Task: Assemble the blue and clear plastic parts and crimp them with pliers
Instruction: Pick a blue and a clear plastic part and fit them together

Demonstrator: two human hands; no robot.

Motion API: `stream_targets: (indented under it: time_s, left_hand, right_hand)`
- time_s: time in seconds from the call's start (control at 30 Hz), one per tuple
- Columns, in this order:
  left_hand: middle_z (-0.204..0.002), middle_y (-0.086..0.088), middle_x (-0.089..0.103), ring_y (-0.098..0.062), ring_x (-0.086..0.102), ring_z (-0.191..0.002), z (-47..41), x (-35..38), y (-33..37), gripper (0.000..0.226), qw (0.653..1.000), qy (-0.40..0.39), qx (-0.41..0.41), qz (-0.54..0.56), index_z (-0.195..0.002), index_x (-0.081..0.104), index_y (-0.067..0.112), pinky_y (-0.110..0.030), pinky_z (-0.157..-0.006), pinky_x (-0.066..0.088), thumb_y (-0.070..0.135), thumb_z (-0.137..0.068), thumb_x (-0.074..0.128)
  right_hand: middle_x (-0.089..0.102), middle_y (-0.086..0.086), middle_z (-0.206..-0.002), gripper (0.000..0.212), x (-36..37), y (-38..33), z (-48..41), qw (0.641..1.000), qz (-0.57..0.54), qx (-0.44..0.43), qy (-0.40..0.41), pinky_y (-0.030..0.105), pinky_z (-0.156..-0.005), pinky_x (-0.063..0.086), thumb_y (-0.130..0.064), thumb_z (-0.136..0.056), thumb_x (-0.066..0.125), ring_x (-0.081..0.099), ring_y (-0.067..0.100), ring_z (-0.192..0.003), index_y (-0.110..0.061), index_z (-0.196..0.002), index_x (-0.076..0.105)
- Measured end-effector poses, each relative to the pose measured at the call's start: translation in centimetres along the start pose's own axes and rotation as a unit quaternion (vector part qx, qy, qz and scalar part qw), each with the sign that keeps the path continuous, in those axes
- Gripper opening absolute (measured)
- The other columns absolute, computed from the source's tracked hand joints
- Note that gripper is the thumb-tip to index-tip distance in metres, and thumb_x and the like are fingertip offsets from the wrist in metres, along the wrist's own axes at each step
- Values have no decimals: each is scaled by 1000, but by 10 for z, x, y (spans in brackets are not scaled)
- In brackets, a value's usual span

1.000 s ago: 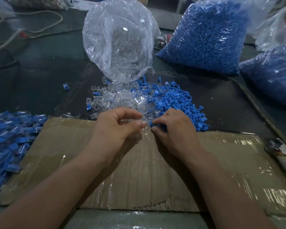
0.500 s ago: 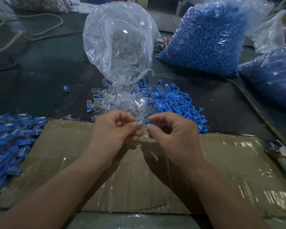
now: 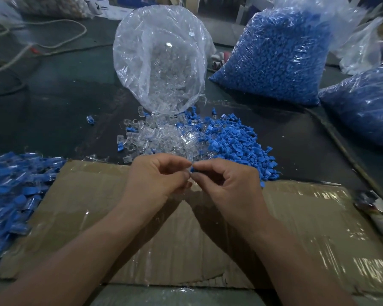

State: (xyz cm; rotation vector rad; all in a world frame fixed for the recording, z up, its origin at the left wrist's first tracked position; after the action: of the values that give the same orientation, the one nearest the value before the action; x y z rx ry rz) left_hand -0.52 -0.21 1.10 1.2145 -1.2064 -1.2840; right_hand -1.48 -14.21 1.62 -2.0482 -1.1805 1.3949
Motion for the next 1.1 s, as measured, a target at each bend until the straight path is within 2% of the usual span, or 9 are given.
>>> stream_targets:
  time_s: [0.1, 0.27, 0.5, 0.6, 0.7, 0.83, 0.97, 1.1]
  left_hand:
    - [-65, -6, 70, -14, 67, -57, 0, -1, 1, 22, 1000, 0, -3, 1, -78, 70, 17, -21, -52, 54, -5, -78, 66]
    - [-64, -8, 70, -17, 66, -57, 1, -1, 0, 18, 1000, -3, 7, -11, -76, 72, 19, -24, -54, 56, 1, -74, 70]
    - [-60, -7, 69, -15, 63, -52, 0, -1, -2, 27, 1000, -3, 9, -3, -67, 71, 23, -23, -50, 54, -2, -74, 69]
    - [-60, -9, 68, -15, 63, -51, 0, 0, -2, 28, 1000, -2, 4, 15, -64, 72, 23, -25, -50, 54, -3, -74, 69]
    - [-59, -10, 67, -15, 62, -50, 0, 0, -1, 24, 999, -6, -3, 31, -64, 72, 20, -24, -48, 53, -3, -72, 70]
    - [-57, -9, 67, -15, 62, -48, 0, -1, -1, 22, 999, -12, -8, 39, -66, 72, 18, -29, -50, 55, -3, -71, 69]
    - [-55, -7, 66, -14, 61, -48, 1, 1, 0, 23, 999, -9, -7, 41, -65, 71, 18, -28, -50, 54, -4, -71, 69]
    - [-56, -4, 66, -9, 58, -46, 5, 3, 2, 21, 1000, -2, 28, 10, -69, 69, 17, -17, -45, 50, -3, -71, 70]
  right_hand:
    - [70, 1, -93, 28, -2, 1, -1, 999, 18, -29, -12, 12, -81, 46, -5, -77, 69, 57, 2, -92, -8, -104, 69]
    - [71, 4, -96, 28, -4, 4, -1, 998, 35, -39, -17, 16, -86, 44, -3, -78, 67, 55, 6, -98, -7, -106, 68]
    - [70, 6, -86, 28, -3, 3, -1, 996, 58, -60, -20, 21, -74, 48, -10, -80, 58, 62, 11, -76, -6, -107, 68]
    - [70, 8, -85, 29, -4, 4, -1, 996, 59, -66, -27, 27, -73, 48, -7, -81, 56, 65, 19, -77, -7, -108, 68]
    - [70, 8, -85, 29, -5, 5, -2, 996, 52, -68, -27, 29, -73, 49, -7, -81, 57, 65, 20, -78, -8, -108, 68]
    - [71, 6, -87, 26, -6, 5, -2, 997, 20, -67, -15, 21, -75, 49, -6, -82, 59, 62, 10, -80, -8, -106, 69]
    - [71, 3, -87, 24, -7, 6, -3, 999, 4, -51, -15, 16, -75, 48, -7, -82, 60, 60, 8, -82, -10, -104, 70]
    - [72, -2, -79, 22, -5, 4, 1, 1000, 0, -19, 13, 16, -66, 52, -10, -77, 62, 63, 5, -75, -10, -96, 73]
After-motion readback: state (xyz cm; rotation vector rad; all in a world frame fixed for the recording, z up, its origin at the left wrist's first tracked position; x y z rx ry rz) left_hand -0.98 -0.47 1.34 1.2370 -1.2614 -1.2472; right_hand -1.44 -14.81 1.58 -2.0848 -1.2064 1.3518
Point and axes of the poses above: each hand's wrist, its own z-axis away from the middle knuckle, its own x-axis out of the palm, y = z × x, the point moved 1 cm from there along -z, towards the middle knuckle
